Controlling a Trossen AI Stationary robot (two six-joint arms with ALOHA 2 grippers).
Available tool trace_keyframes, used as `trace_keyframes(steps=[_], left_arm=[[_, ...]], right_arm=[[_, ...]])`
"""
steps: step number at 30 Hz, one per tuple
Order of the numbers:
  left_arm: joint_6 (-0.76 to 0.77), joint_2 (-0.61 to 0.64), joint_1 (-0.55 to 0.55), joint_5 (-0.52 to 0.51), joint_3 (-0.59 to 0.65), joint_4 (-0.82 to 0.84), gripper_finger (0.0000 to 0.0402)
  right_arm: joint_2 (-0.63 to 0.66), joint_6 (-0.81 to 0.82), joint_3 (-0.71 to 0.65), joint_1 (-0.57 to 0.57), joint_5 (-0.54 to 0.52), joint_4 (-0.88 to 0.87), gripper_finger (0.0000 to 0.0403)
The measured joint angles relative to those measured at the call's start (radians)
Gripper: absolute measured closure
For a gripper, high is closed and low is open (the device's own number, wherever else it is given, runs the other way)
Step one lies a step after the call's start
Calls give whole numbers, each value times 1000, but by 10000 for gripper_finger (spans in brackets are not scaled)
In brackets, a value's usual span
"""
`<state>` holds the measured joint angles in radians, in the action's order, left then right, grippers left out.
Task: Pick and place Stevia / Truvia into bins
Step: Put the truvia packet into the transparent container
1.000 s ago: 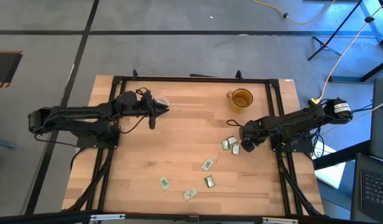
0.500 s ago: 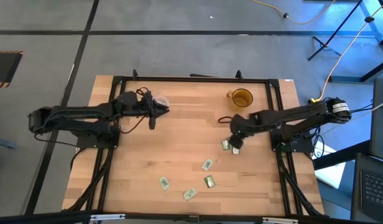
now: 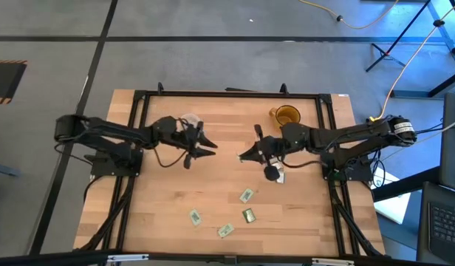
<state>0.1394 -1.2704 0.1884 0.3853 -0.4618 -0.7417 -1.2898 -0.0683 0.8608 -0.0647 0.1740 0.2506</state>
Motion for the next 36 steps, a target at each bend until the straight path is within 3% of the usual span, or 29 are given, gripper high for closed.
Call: trace_keyframes(steps=[4,14,28,36], left_arm=[[0,-98,-29,6,-59,-71,255],[-30,-239,-63,127,-225,-124,254],[-57,-266,-92,175,-310,-123,259],[-58,-266,-104,175,-314,-123,292]], right_arm=[[-28,-19,0,0,85,76,396],[-53,-22,-2,0,92,111,396],[-53,-21,-2,3,91,128,396],[-53,-34,-2,3,80,147,396]])
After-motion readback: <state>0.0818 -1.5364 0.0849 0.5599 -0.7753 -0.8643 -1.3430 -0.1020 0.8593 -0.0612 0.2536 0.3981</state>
